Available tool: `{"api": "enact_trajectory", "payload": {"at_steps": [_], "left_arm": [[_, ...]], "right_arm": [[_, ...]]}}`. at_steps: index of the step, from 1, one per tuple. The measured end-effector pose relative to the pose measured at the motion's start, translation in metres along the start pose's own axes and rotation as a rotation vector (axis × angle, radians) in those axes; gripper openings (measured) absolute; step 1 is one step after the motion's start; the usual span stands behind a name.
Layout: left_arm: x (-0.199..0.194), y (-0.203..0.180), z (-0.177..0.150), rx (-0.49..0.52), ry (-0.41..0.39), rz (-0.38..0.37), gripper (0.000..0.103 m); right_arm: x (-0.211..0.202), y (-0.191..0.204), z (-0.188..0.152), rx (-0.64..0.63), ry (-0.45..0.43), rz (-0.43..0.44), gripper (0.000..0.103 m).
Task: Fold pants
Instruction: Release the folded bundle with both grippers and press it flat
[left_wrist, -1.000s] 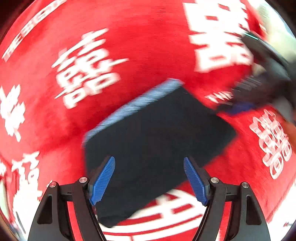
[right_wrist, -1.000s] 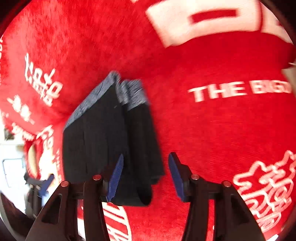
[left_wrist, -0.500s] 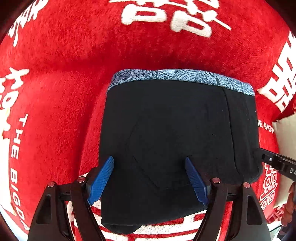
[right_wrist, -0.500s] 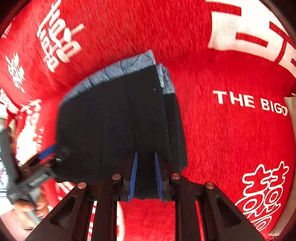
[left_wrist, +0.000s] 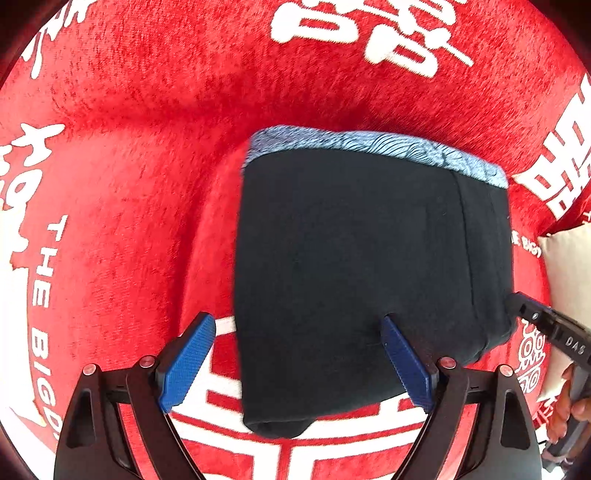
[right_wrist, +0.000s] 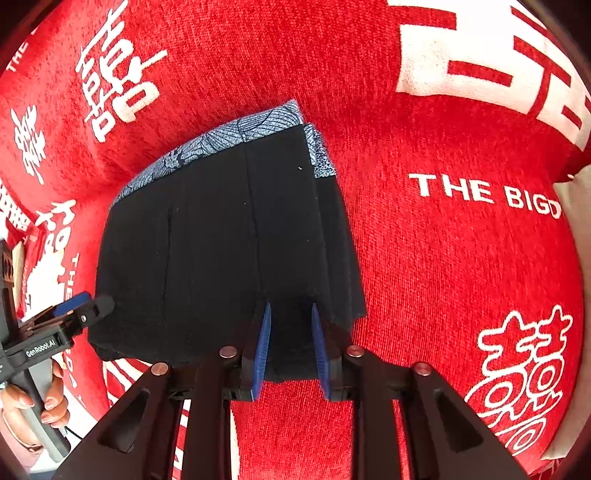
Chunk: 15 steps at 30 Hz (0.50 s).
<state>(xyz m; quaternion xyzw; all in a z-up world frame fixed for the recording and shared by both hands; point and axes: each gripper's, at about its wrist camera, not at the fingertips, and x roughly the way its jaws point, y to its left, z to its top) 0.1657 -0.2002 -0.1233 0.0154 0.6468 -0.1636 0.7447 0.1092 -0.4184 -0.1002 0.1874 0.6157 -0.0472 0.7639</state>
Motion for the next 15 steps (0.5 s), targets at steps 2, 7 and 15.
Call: {"api": "enact_trajectory", "payload": {"at_steps": [2, 7, 15], "left_arm": [[0.000, 0.005, 0.000, -0.005, 0.010, -0.004, 0.092], [0.001, 0.010, 0.000, 0.003, 0.015, 0.008, 0.092], [-0.001, 0.004, 0.004, 0.001, 0.029, 0.013, 0.092]], "right_arm": [[-0.001, -0.001, -0.003, -0.004, -0.003, -0.004, 0.026], [-0.003, -0.003, -0.005, 0.003, 0.011, -0.033, 0.045], [-0.012, -0.024, -0.012, 0.050, 0.046, 0.008, 0.049]]}}
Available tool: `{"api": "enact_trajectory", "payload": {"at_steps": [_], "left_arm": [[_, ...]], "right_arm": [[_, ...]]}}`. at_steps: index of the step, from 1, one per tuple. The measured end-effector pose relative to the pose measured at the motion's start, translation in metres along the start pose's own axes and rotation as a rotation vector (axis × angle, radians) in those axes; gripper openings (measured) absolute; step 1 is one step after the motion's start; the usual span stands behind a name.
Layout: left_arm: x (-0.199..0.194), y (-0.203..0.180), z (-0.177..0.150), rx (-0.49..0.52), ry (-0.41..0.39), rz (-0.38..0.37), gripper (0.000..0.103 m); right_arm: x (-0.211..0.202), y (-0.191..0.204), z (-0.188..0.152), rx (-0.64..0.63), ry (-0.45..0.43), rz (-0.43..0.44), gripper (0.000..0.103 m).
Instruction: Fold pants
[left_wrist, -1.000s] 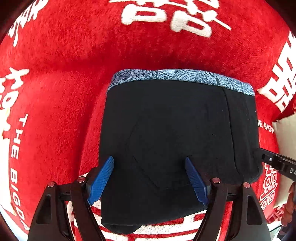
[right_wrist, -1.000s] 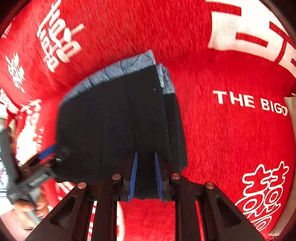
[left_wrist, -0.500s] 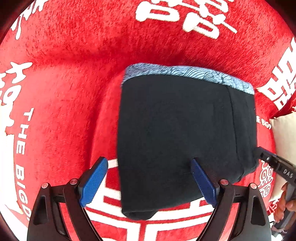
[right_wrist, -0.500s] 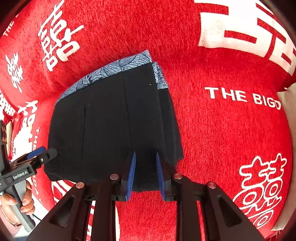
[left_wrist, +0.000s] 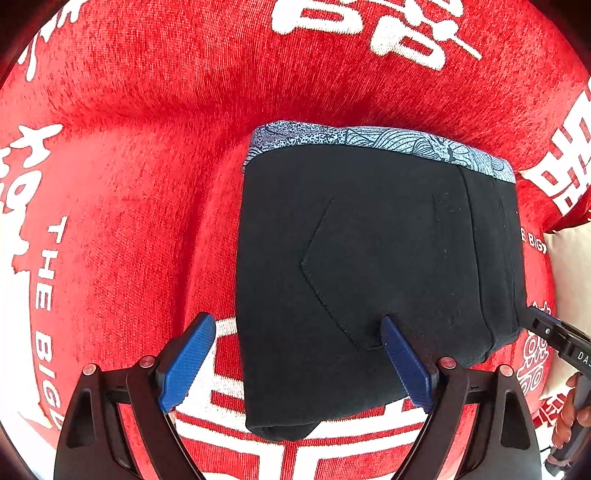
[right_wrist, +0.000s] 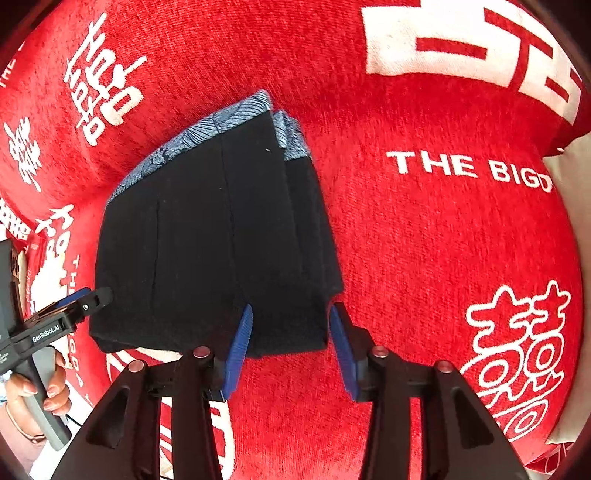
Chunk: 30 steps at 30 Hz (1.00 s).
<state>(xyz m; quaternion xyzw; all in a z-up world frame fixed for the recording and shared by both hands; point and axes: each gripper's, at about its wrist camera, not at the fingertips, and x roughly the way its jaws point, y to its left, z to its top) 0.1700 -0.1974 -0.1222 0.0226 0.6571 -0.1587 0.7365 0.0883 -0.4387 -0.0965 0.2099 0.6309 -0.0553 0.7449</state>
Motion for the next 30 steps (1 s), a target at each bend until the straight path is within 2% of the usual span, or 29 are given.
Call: {"api": "enact_trajectory", "payload": {"at_steps": [11, 16, 20, 22, 25, 29, 30], "left_arm": [[0.003, -0.003, 0.010, 0.031, 0.013, 0.021, 0.092], [-0.002, 0.004, 0.022, 0.015, 0.009, -0.001, 0.092], [0.005, 0.012, 0.034, -0.003, 0.031, -0.034, 0.092], [0.009, 0.014, 0.039, -0.003, 0.035, -0.042, 0.092], [0.012, 0.021, 0.046, -0.005, 0.036, -0.105, 0.092], [0.028, 0.035, 0.055, -0.020, 0.092, -0.248, 0.092], [0.031, 0.036, 0.056, -0.013, 0.104, -0.263, 0.092]], "right_arm": [[0.002, -0.012, 0.001, 0.023, 0.031, 0.034, 0.057], [-0.001, -0.025, 0.005, 0.020, 0.044, 0.052, 0.058], [-0.004, -0.040, 0.016, 0.059, 0.024, 0.116, 0.069], [-0.006, -0.042, 0.022, 0.078, 0.015, 0.157, 0.070], [-0.005, -0.046, 0.036, 0.070, 0.003, 0.224, 0.080], [0.014, -0.050, 0.055, 0.041, 0.038, 0.328, 0.080], [0.020, -0.050, 0.059, 0.033, 0.048, 0.344, 0.080]]}}
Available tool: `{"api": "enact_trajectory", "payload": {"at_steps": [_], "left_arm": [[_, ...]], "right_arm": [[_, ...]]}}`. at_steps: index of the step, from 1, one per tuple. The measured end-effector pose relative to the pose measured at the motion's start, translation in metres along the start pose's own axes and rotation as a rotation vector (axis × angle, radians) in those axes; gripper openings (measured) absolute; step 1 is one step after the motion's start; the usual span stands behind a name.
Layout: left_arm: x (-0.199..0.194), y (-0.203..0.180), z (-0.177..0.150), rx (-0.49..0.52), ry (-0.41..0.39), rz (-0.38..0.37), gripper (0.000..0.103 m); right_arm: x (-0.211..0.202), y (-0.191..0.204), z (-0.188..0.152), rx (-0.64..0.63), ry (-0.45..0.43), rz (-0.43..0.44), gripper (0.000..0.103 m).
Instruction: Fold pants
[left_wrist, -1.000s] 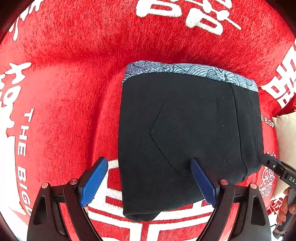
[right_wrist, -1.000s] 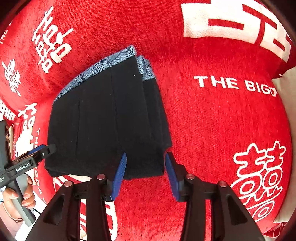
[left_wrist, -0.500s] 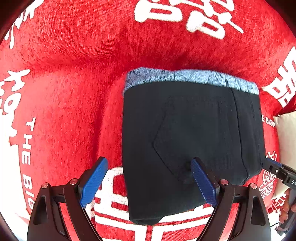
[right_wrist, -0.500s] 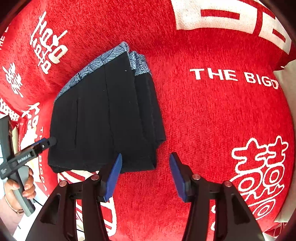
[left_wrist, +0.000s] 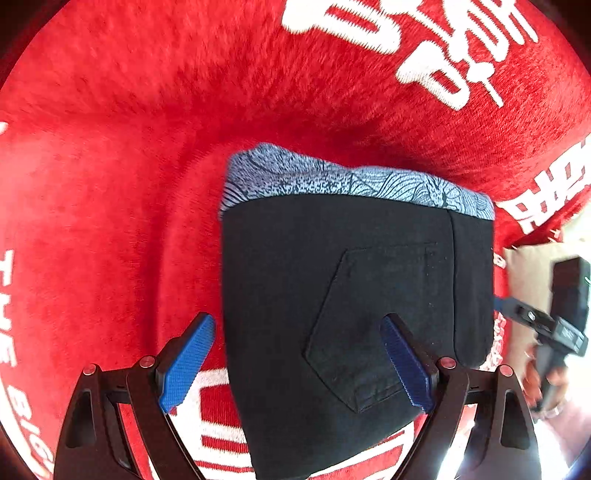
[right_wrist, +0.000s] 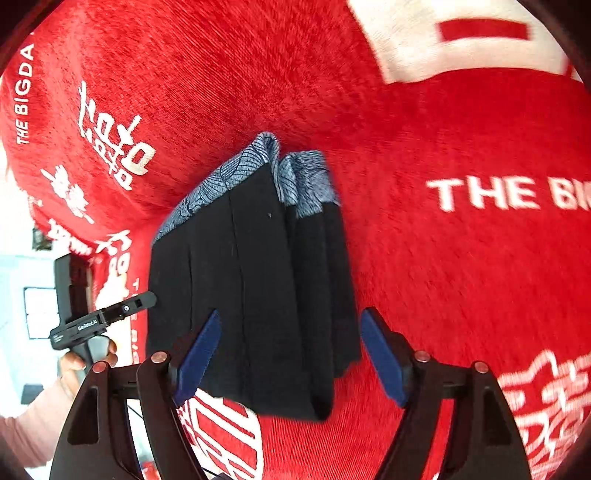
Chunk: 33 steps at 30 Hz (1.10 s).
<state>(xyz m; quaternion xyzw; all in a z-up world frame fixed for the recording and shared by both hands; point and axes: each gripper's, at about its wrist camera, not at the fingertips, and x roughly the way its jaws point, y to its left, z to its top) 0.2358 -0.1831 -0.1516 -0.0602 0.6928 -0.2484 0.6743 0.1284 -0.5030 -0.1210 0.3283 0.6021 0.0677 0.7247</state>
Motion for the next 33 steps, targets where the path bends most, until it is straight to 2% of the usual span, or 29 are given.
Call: {"api": "enact_trajectory", "payload": {"at_steps": [7, 9, 13, 16, 18, 20, 24, 25, 33], "left_arm": [[0.025, 0.013, 0.008, 0.026, 0.065, -0.133, 0.092], [0.031, 0.011, 0.010, 0.032, 0.071, -0.147, 0.092], [0.036, 0.010, 0.007, 0.008, 0.060, -0.146, 0.092], [0.029, 0.002, 0.001, 0.021, 0.020, -0.122, 0.081], [0.020, -0.006, 0.000, 0.047, -0.003, -0.107, 0.068], [0.010, -0.009, 0.000, 0.046, -0.019, -0.103, 0.059], [-0.010, -0.009, -0.003, 0.010, -0.049, -0.136, 0.050], [-0.015, -0.011, -0.005, 0.010, -0.053, -0.140, 0.050], [-0.056, -0.041, -0.042, 0.050, -0.080, -0.117, 0.050]], "right_arm": [[0.032, -0.025, 0.018, -0.004, 0.103, 0.159, 0.080], [0.038, -0.026, 0.019, -0.004, 0.110, 0.189, 0.080], [0.046, -0.025, 0.021, 0.009, 0.123, 0.198, 0.078], [0.044, -0.021, 0.020, 0.039, 0.128, 0.172, 0.062], [0.039, -0.015, 0.019, 0.047, 0.115, 0.175, 0.047], [0.031, -0.009, 0.018, 0.065, 0.100, 0.208, 0.042], [0.018, -0.005, 0.014, 0.107, 0.071, 0.270, 0.036], [0.013, -0.004, 0.012, 0.125, 0.065, 0.298, 0.036], [-0.027, 0.004, -0.020, 0.095, 0.068, 0.350, 0.036]]}}
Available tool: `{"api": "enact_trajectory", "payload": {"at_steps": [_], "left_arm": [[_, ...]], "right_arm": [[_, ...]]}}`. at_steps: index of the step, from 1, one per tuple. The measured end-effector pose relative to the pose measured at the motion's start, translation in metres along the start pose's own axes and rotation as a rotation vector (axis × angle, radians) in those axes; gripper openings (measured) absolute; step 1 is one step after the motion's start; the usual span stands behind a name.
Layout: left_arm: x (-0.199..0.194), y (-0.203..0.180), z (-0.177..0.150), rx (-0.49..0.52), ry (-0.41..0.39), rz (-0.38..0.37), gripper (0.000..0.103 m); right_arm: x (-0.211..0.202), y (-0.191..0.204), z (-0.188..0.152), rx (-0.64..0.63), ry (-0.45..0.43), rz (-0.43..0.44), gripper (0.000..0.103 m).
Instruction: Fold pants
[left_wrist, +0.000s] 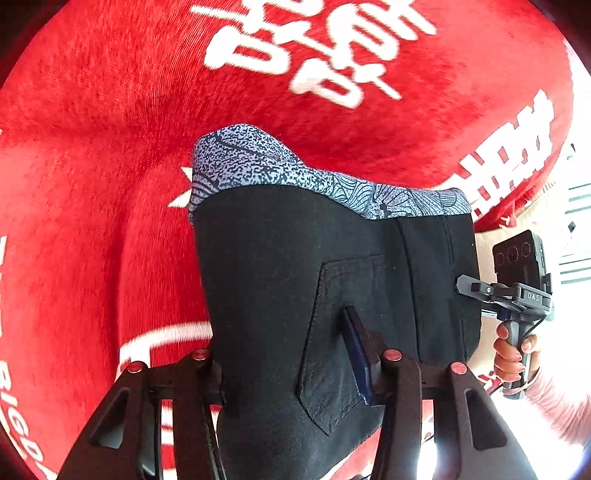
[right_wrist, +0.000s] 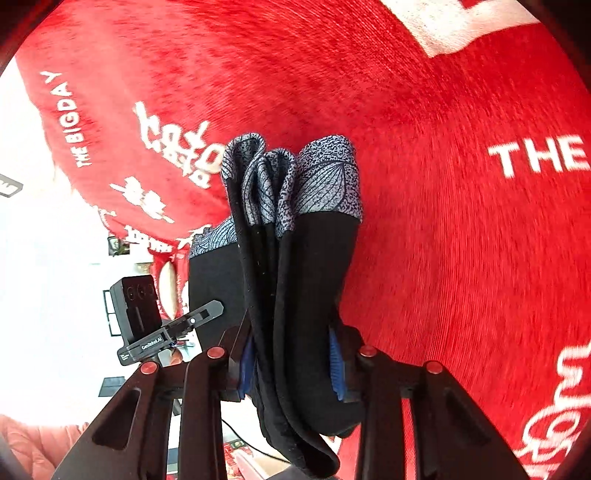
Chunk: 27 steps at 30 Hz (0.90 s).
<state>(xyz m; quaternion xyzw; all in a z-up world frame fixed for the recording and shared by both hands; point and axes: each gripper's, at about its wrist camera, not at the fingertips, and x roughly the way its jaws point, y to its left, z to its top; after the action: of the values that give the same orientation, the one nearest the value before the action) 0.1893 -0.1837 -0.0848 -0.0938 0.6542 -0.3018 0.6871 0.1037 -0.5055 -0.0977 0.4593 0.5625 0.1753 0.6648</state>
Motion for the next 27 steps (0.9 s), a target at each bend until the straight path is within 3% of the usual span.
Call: {"api": "enact_trajectory", "payload": {"at_steps": [6, 12, 14, 16, 17, 18, 21, 27], "left_arm": [[-0.009, -0.023, -0.039, 0.045, 0.021, 0.028, 0.050], [0.019, -0.019, -0.077, 0.081, 0.083, 0.019, 0.050], [0.034, -0.009, -0.091, 0.085, 0.093, 0.050, 0.055], [0.036, 0.006, -0.100, 0.064, 0.056, 0.078, 0.074], [0.034, 0.013, -0.103, 0.041, 0.028, 0.099, 0.086], [0.033, 0.017, -0.103, 0.028, 0.021, 0.111, 0.091], [0.025, 0.027, -0.107, 0.007, 0.002, 0.135, 0.092], [-0.008, 0.019, -0.114, 0.061, -0.063, 0.295, 0.092]], "right_arm": [[-0.018, -0.005, -0.056, 0.051, -0.017, 0.029, 0.036], [-0.023, -0.036, -0.114, 0.131, -0.054, -0.001, 0.036], [-0.016, -0.049, -0.127, 0.125, -0.058, -0.054, 0.038], [-0.011, -0.059, -0.136, 0.117, -0.070, -0.110, 0.043], [-0.009, -0.062, -0.139, 0.113, -0.089, -0.135, 0.051], [-0.009, -0.063, -0.139, 0.109, -0.105, -0.170, 0.058], [-0.009, -0.054, -0.143, 0.066, -0.136, -0.294, 0.067], [-0.010, -0.017, -0.148, -0.002, -0.168, -0.546, 0.069]]}}
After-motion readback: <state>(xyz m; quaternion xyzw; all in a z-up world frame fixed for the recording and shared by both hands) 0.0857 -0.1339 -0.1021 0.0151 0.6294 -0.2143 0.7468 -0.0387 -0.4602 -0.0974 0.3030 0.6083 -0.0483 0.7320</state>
